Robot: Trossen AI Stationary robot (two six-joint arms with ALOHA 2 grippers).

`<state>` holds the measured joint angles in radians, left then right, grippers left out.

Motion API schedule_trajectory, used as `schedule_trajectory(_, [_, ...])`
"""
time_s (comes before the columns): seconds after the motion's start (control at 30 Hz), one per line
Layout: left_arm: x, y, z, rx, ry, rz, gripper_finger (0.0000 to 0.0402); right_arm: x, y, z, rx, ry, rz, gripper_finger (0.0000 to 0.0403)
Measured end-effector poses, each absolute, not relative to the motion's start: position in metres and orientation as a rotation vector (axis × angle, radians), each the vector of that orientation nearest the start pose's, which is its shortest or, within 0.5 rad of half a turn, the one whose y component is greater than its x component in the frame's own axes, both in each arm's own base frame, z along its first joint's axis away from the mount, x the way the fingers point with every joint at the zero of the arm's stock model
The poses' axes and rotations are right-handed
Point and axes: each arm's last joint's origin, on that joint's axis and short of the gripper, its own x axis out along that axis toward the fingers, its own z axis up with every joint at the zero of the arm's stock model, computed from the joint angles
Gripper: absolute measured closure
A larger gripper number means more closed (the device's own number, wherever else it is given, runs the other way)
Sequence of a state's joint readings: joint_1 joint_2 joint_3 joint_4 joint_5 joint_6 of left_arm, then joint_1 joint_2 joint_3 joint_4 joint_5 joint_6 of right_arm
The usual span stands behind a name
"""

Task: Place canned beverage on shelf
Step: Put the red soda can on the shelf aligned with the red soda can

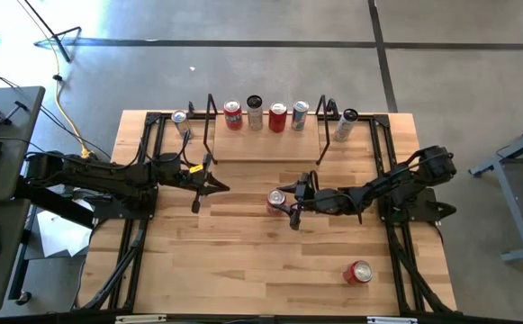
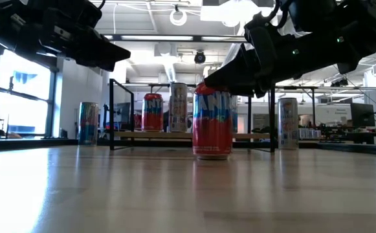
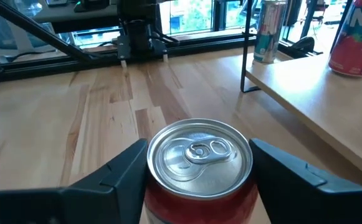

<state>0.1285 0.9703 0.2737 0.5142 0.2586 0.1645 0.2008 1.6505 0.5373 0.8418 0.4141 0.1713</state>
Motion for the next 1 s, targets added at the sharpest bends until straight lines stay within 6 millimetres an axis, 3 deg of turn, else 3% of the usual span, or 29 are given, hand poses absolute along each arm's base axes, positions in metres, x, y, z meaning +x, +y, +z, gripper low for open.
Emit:
schedule_trajectory(0.23, [0.185, 0.016, 0.198, 0.134, 0.160, -0.148, 0.0402, 0.297, 0.048, 0.155, 0.052, 0.223, -0.215, 0.0169])
schedule_trajectory(0.47, [0.165, 0.014, 0.213, 0.148, 0.116, -0.115, 0.0402, 0.330, 0.031, 0.192, -0.002, 0.155, -0.181, 0.0169])
schedule_trajectory(0.73, [0.143, 0.012, 0.227, 0.178, 0.052, -0.079, 0.0401, 0.372, -0.031, 0.235, -0.053, 0.118, -0.226, 0.0169])
schedule_trajectory(1.0, [0.133, 0.011, 0.229, 0.179, 0.042, -0.078, 0.0401, 0.429, -0.105, 0.230, -0.054, 0.175, -0.170, 0.0169])
